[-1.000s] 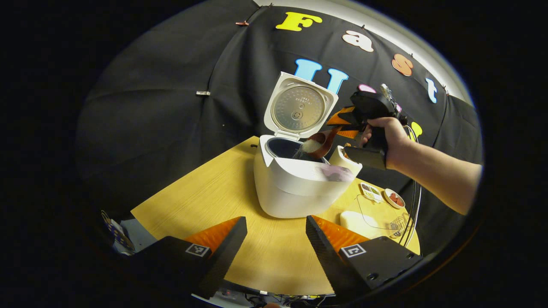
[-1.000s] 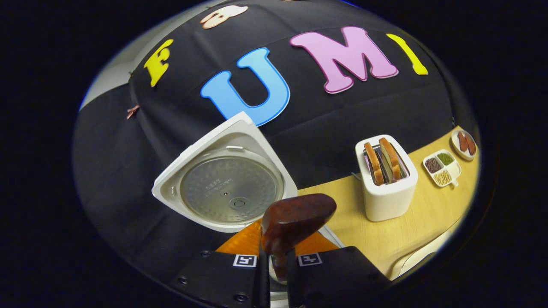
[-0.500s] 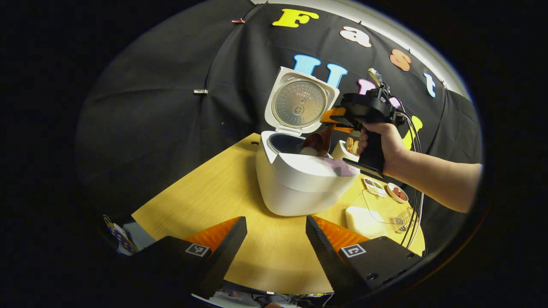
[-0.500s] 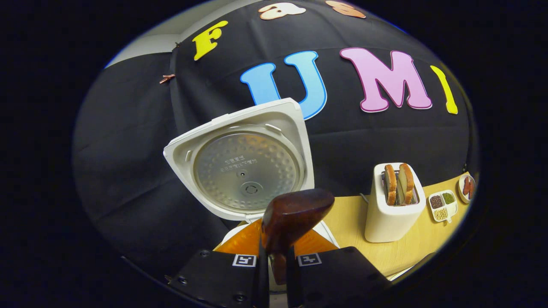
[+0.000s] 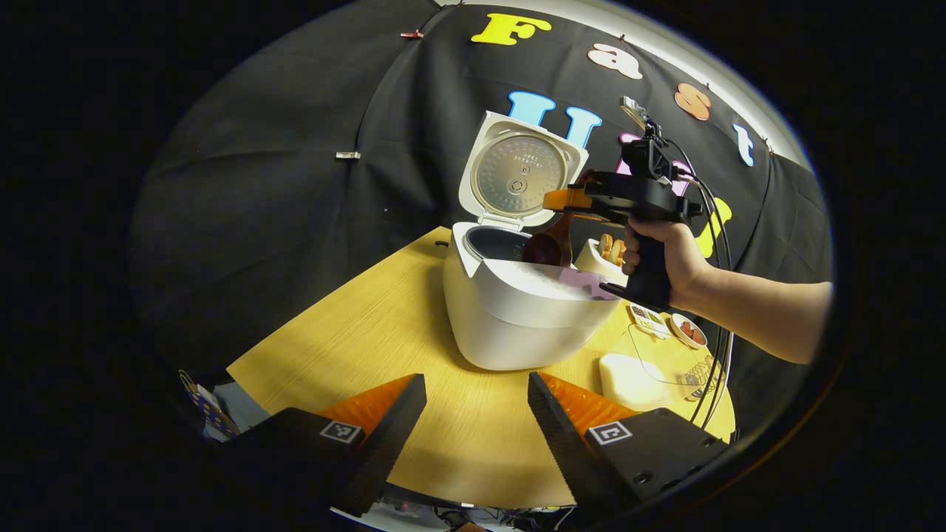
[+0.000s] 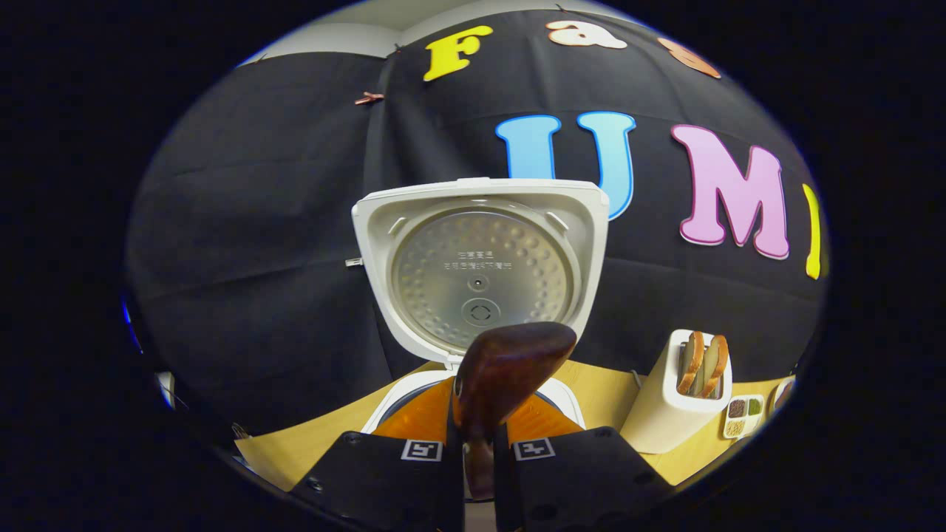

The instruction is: Close the left gripper, press the button to open the rice cooker; take a wooden spoon from the chopstick holder with the right hand, scoop a spoonful of rice and pour it into the rice cooker, then put the wooden spoon back into the chopstick holder.

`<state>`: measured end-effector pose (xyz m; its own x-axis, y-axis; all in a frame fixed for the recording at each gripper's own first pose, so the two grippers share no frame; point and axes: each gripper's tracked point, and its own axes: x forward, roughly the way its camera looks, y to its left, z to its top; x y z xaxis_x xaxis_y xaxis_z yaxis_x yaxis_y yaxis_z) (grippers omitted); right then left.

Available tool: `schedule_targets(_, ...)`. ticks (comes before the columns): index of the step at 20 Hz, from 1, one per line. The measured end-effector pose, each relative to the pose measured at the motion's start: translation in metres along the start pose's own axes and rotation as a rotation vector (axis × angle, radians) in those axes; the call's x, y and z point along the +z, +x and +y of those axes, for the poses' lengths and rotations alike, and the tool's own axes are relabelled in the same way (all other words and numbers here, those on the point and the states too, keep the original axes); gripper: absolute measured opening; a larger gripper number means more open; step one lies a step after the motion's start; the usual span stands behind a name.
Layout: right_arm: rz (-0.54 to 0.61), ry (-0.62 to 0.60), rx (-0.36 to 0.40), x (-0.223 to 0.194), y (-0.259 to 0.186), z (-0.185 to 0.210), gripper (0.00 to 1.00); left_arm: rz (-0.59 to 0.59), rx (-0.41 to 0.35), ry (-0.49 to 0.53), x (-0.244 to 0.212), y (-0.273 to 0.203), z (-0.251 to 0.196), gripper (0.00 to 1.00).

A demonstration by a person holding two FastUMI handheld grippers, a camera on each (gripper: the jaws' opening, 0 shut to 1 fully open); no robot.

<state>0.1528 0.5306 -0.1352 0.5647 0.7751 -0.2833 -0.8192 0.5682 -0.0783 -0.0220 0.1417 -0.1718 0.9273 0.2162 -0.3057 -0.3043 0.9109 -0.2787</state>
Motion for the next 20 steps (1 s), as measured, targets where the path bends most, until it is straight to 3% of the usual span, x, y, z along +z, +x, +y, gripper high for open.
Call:
schedule_targets(9, 0.037, -0.171, 0.12, -0.018, -0.011, 0.042, 0.2, -0.004, 0.022, -0.008, -0.003, -0.006, 0.006, 0.96)
schedule_targets(13, 0.03, -0.065, 0.074, -0.007, -0.014, 0.03, 0.2, -0.002, 0.023, -0.006, -0.007, -0.01, 0.004, 0.96)
schedule_targets(20, -0.034, 0.117, -0.064, 0.029, -0.033, -0.041, 0.2, 0.015, 0.028, -0.029, -0.016, -0.012, 0.004, 0.96)
